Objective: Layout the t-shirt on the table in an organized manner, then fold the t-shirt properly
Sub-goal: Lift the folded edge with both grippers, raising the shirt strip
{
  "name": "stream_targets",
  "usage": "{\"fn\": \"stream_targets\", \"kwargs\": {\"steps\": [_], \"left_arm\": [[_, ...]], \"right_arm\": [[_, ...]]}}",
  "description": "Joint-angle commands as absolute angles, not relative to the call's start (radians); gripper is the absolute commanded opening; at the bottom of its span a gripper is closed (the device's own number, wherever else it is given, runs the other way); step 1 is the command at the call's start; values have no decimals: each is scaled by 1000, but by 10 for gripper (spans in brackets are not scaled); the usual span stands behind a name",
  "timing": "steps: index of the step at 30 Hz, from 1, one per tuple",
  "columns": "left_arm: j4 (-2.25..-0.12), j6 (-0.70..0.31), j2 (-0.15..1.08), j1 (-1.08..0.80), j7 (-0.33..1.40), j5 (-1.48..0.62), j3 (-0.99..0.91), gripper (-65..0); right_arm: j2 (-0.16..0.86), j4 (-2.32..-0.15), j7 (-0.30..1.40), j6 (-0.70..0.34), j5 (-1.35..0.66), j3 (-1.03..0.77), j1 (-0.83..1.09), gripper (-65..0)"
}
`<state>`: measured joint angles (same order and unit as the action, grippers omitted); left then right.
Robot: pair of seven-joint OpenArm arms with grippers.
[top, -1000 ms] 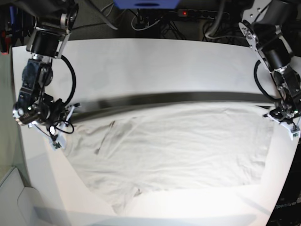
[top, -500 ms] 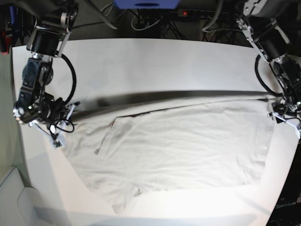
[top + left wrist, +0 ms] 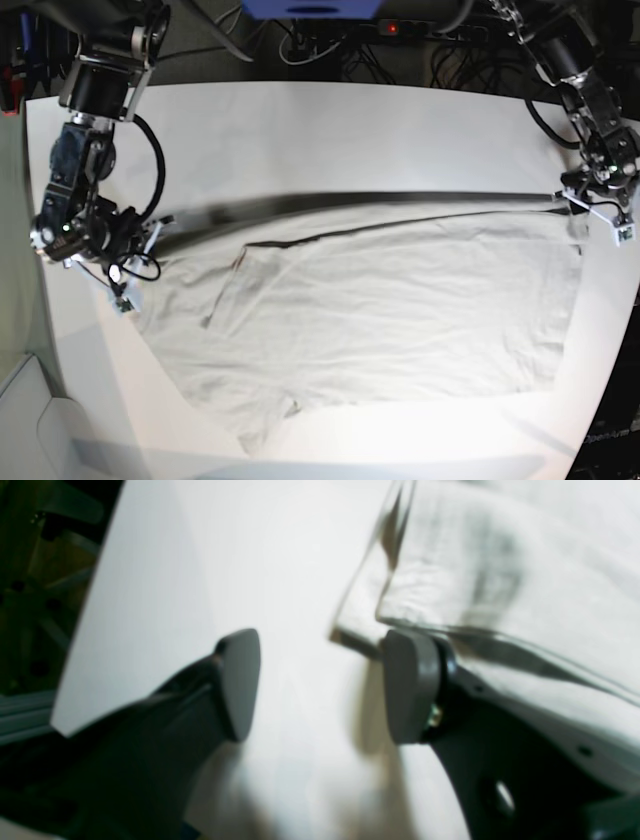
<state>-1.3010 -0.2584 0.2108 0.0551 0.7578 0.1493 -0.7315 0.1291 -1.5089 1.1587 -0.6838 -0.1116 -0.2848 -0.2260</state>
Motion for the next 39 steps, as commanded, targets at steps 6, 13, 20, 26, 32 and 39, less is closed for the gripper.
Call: {"fn": "stream_targets", "kwargs": {"steps": [6,13,20,26,32,39], "left_arm": [[-1311,-255,225,85,717,150,-733,-270],[-1247,-255,226,127,711,150,-731,-272],[-1162,-255,228,145,659,150,-731,-283],[-1142,-255,226,147,651,150,-731,-558],[-1176,-254,223,148,662,150,-733,-649],[-1349,-255,220,157,774,148,-734,-650]], "right_arm": [[134,-1526,1142,-698,-125,-286,-246,-650],[134,-1526,1138,-698,-124,-286,-232,-650],[137,-1526,1141,-698,-122,-285,-232,-650],[139,-1526,1142,-698,-122,-285,-232,-650],[139,-1526,1142,-698,-122,-285,-232,-650],[139,-1534,1142,-698,-122,-286,-245,-650]]}}
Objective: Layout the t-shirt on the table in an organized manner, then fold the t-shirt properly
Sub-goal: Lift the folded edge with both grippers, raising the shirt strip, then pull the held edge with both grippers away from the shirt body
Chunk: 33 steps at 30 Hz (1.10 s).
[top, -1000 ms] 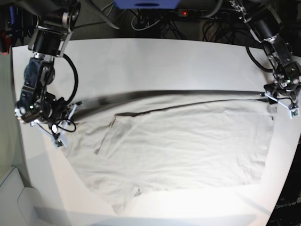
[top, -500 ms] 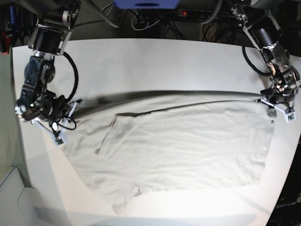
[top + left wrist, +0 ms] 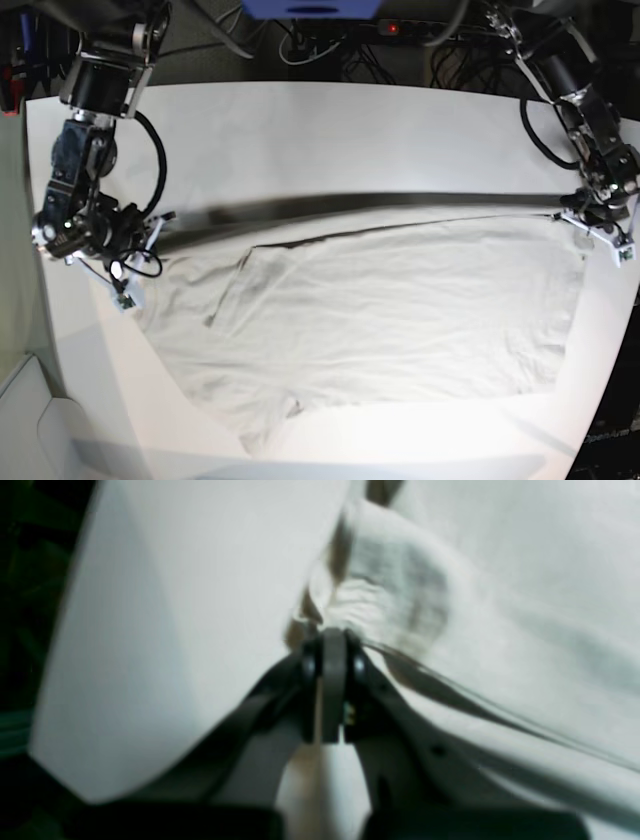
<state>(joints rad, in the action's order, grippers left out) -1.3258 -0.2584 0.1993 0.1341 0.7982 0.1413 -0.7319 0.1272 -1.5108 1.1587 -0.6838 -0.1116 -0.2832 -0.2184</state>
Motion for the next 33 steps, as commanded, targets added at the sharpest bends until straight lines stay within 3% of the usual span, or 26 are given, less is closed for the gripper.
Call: {"fn": "stream_targets", "kwargs": {"steps": [1,7,12,19,33], "left_arm": [[-1377,-255,220,173,802,148,-734,-650],[-1480,-255,232,302,1006,156,-713,-650],[-1425,-254,302,381,1155,151,-535,-650],[-1225,-255,337,364,1153,191,-390,-650],[-1353,-255,338,196,1124,151,-483,-650]], "right_arm": [[140,-1534,1144,-698,-124,-288,-249,-650],[147,-1534,1191,-698,-124,-354,-323,-650],[162,-1535,1233,-698,-125,-360,-366,-650],[163,-1598,1236,-698,-125,-357,-323,-650],[162,-1629,1222,-698,-127,-363,-188,-650]]}}
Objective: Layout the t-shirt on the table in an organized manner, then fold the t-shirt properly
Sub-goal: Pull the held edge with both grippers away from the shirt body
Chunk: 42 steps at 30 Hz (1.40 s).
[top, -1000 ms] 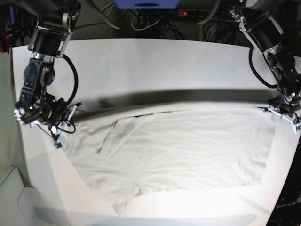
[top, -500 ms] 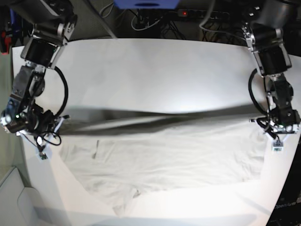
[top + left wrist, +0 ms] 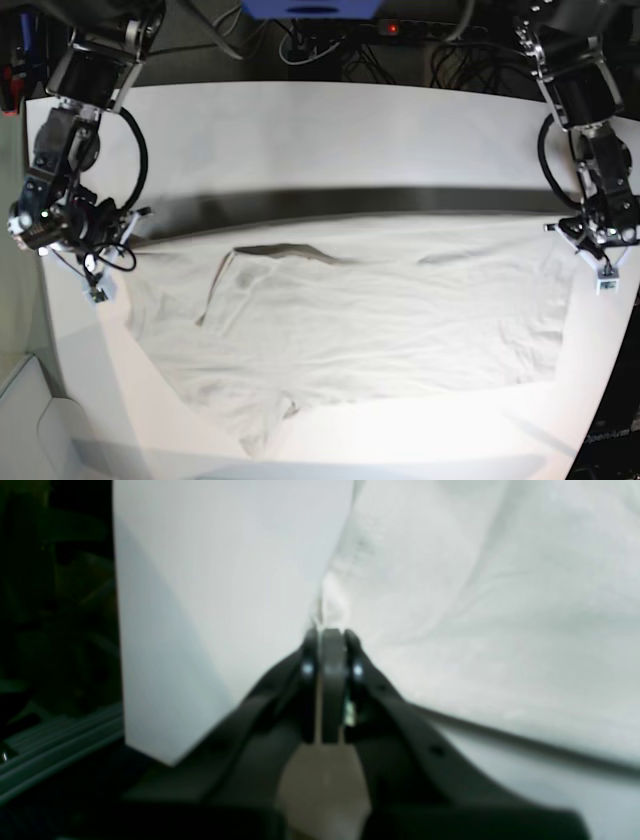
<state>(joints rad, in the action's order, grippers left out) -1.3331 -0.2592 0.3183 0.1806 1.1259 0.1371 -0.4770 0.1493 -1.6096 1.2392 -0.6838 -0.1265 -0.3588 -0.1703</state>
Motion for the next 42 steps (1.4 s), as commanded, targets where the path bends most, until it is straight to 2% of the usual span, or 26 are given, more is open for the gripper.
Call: {"fn": "stream_targets", "kwargs": {"steps": [1,6,14,23,42], "left_arm": [[-1365,-255,335,185,1124,151,-483,-650],[-1425,-255,334,108,1125,151,-483,-650],[-1431,-255,337,59,1124,150,-483,-650],[-1488,-255,334,-22,1124,150,-483,-650],[-1521,-257,332,-145,1058,150,-483,-650]], "right_arm": [[162,-1629,1216,-698,-127,-363,-179,-650],[180,-1635,1211,-698,-125,-366,-91,-650],[179,-1811,1115,-698,-127,-338,153,-650],[180,-1911,1069,-698,-127,-335,323,-650],[176,-1923,1070,-698,-124,-335,412,-650]]}}
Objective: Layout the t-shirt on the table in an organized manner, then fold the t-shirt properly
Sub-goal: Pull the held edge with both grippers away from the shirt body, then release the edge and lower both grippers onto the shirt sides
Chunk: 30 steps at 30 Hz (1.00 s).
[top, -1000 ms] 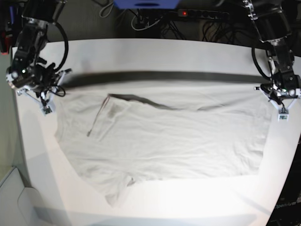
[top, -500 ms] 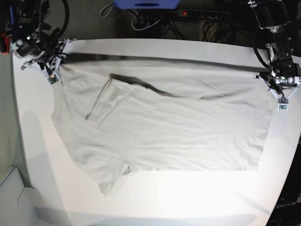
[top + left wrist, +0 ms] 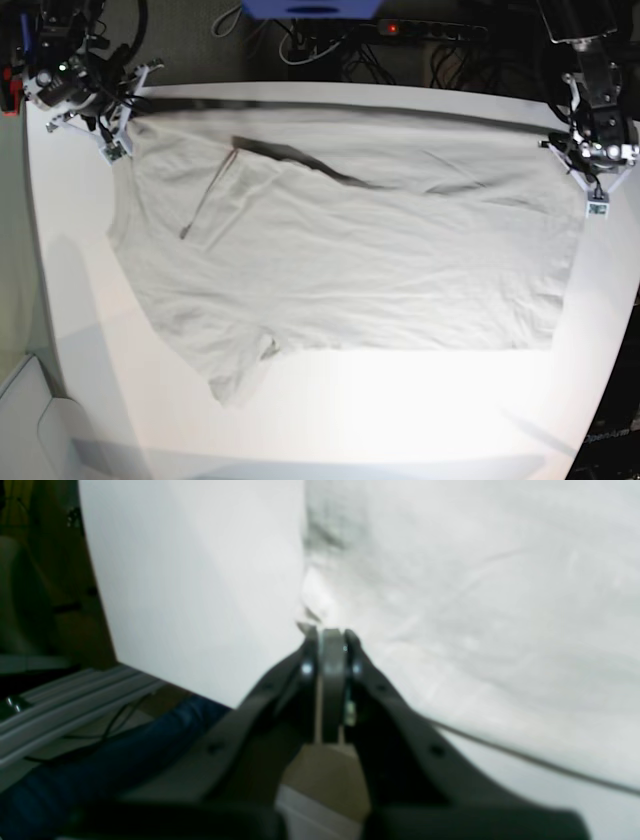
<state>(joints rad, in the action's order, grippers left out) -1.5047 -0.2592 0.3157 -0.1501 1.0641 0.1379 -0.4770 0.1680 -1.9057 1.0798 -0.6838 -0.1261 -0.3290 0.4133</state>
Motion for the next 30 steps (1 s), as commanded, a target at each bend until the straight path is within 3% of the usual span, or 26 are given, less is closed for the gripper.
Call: {"fn": "stream_targets", "kwargs": {"steps": [1,9,15,17,22,24,30], "left_arm": [[-1521,-257,332,-145,1058,150,-483,-650],[-1521,-257,334,-147,1052,150,-518,-650],[-1521,-257,335,-147,1050,150,-556,-641],[-1521,-257,337,-147,1056,150,-552,-579],[-1523,-257,332,-151,1050,150,-558,-300],[-1534,-275,331,-160,1043,148,-559,-275],[-1618,-466,328,-159,1072,156,-561,-271]], "right_arm": [[176,-1923,1072,-698,-124,-335,412,-650],[176,-1923,1076,-698,-124,-335,414,-631],[176,-1923,1075,-698,-125,-337,430,-448],[176,-1923,1075,-698,-125,-337,430,-387],[176,-1925,1075,-698,-125,-340,426,-301],[176,-1925,1072,-698,-125,-363,423,-298],[151,-1948,1075,-698,-127,-473,380,-297]]}}
